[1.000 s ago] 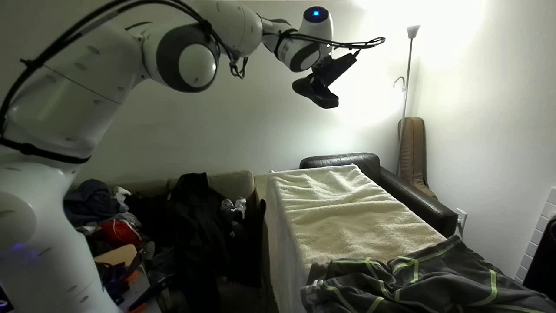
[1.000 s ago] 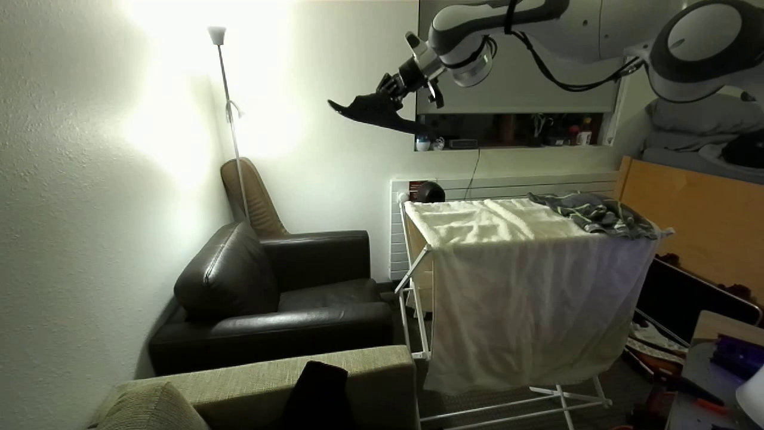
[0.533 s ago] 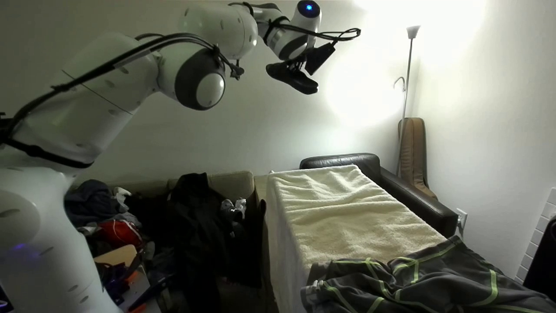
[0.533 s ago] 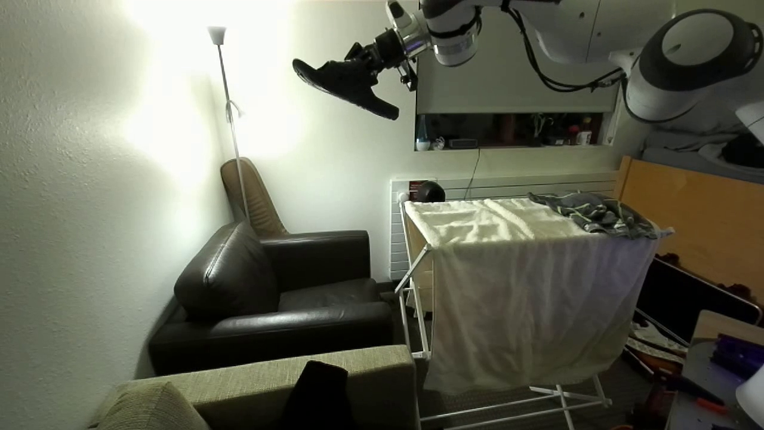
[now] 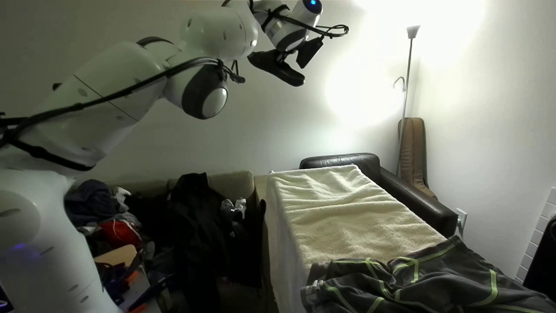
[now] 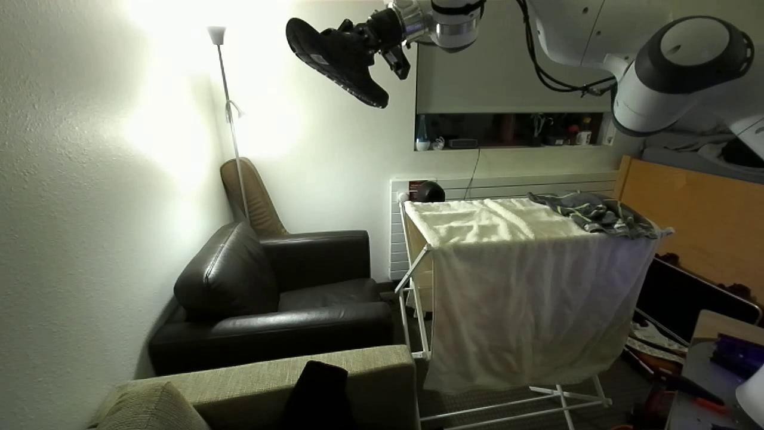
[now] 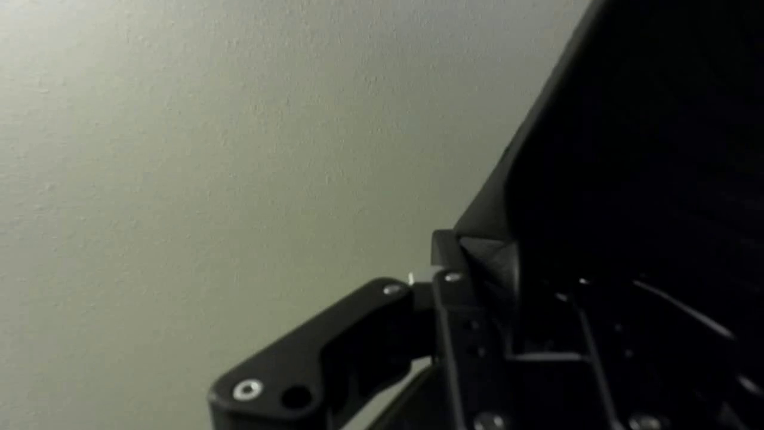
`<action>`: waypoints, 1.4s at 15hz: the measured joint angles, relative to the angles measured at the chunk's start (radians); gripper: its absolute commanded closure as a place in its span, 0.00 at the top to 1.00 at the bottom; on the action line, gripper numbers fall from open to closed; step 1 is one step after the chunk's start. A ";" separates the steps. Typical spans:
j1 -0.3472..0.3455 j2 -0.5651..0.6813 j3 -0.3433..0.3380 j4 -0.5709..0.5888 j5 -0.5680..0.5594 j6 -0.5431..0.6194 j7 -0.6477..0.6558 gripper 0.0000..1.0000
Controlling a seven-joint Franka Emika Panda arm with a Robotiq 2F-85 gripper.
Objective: Put the black flip flop on the sofa
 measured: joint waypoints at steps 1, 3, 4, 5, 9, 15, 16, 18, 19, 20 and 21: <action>0.005 0.009 0.006 0.016 0.000 -0.022 -0.012 0.02; 0.015 0.025 0.012 0.042 0.000 -0.055 -0.037 0.02; 0.021 0.032 0.013 0.054 0.000 -0.065 -0.049 0.02; 0.026 0.039 0.014 0.065 0.000 -0.073 -0.061 0.02; 0.039 0.063 0.014 0.096 0.000 -0.077 -0.089 0.02; 0.041 0.080 0.014 0.106 -0.001 -0.084 -0.090 0.02; 0.041 0.080 0.014 0.106 -0.001 -0.086 -0.090 0.02; 0.042 0.081 0.014 0.107 -0.001 -0.090 -0.090 0.02; 0.042 0.082 0.014 0.107 -0.001 -0.091 -0.090 0.02; 0.043 0.082 0.014 0.107 -0.001 -0.091 -0.090 0.02; 0.043 0.082 0.014 0.107 -0.001 -0.091 -0.090 0.02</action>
